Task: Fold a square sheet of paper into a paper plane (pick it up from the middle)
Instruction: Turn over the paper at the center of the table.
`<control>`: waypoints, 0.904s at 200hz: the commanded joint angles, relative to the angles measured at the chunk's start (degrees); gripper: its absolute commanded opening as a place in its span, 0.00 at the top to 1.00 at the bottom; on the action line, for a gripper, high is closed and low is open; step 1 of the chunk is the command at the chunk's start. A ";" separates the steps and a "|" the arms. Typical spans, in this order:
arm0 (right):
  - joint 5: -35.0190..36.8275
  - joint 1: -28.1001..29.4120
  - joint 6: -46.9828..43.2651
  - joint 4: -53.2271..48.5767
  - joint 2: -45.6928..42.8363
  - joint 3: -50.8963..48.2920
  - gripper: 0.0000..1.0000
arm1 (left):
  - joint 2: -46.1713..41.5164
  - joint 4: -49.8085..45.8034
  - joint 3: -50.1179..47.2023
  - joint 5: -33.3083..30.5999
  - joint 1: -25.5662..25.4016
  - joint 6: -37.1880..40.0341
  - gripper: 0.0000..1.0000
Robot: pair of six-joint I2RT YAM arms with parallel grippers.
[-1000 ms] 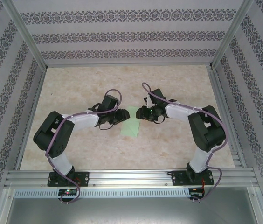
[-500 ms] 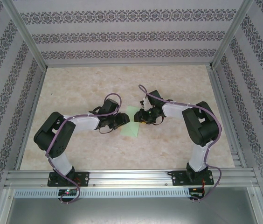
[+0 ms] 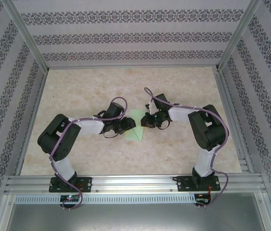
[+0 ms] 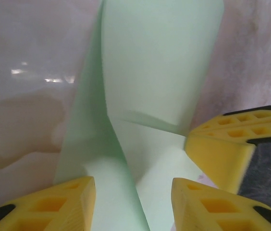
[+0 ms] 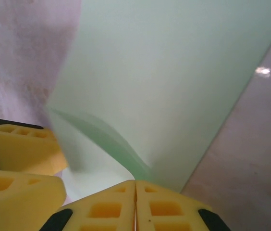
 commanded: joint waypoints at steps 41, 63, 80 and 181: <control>-1.49 -1.55 0.88 2.74 -0.70 -0.90 0.90 | 1.89 2.96 3.67 2.12 -1.97 1.00 0.56; -1.45 -1.55 0.88 3.14 -0.66 -1.26 0.89 | 3.11 2.49 4.92 2.61 -2.30 1.93 0.60; -1.45 -1.62 0.91 3.14 -0.70 -1.21 0.88 | 3.99 1.84 5.50 2.63 -2.37 2.00 0.64; 8.80 -6.36 3.52 0.58 -16.56 -4.49 0.32 | 0.41 -9.13 10.57 -3.07 -2.44 9.89 0.98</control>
